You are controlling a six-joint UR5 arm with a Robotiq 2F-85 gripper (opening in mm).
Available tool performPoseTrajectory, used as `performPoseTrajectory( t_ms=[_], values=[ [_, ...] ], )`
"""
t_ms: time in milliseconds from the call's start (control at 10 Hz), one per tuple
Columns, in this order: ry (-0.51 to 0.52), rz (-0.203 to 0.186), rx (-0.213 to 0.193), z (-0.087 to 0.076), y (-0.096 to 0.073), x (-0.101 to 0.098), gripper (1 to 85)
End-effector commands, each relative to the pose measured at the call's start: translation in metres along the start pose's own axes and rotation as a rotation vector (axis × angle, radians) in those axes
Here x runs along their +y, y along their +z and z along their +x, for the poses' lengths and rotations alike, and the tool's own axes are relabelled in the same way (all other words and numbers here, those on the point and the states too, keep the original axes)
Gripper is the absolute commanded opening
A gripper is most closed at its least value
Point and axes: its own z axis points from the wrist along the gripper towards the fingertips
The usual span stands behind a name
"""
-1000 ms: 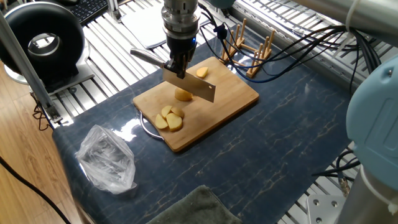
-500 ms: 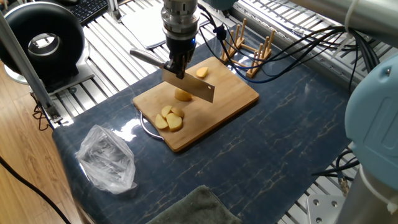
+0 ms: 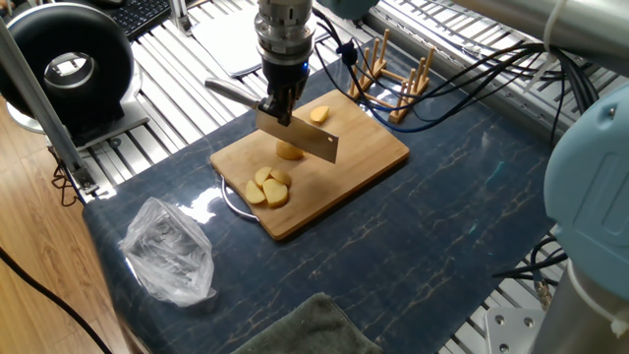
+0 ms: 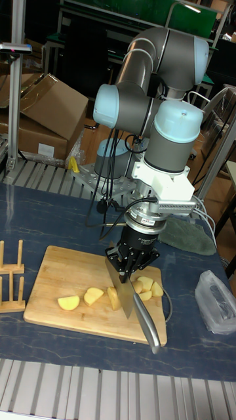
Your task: Chop the potatoes
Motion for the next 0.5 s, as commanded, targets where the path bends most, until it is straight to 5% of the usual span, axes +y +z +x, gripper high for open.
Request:
performPoseTrajectory(
  t_ms=[0, 400],
  values=[
    [0.003, -0.009, -0.009, -0.0015, 0.0022, 0.0008, 1.0],
    [-0.001, -0.01, -0.012, -0.002, 0.0059, -0.0003, 1.0]
  ],
)
